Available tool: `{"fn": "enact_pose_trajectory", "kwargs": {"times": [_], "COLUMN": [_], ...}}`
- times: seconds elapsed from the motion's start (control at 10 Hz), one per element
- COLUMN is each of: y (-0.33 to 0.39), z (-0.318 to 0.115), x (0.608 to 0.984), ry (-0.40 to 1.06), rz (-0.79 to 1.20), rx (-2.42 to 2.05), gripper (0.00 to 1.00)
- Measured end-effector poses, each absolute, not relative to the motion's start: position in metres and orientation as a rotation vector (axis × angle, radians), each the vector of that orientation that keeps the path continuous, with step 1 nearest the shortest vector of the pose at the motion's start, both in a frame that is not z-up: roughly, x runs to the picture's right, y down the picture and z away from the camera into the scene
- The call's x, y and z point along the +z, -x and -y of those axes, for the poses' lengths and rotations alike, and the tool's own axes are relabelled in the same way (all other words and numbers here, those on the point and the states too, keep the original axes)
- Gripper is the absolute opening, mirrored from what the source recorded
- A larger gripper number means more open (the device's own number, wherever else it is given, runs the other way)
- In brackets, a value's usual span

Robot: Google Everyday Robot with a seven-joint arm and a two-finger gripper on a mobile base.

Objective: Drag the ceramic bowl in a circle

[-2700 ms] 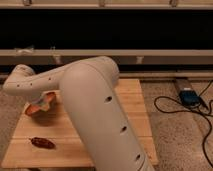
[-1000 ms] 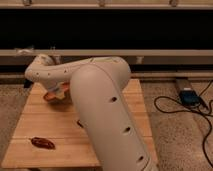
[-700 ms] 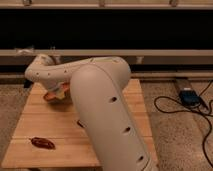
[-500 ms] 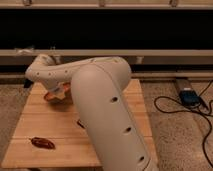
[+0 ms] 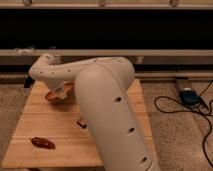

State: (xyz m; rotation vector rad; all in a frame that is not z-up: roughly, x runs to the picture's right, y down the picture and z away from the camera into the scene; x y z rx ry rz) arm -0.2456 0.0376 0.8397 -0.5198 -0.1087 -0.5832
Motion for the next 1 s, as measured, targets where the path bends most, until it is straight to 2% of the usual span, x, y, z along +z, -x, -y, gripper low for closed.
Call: {"fn": "enact_pose_trajectory", "kwargs": {"times": [0.5,1.0], "y": [0.247,0.191], "z": [-0.038,-0.055], "x": [0.84,0.853], "ry": [0.521,0.577], "rz": [0.113,0.079], "rx": [-0.581,-0.52], "gripper": [0.0,0.0]}}
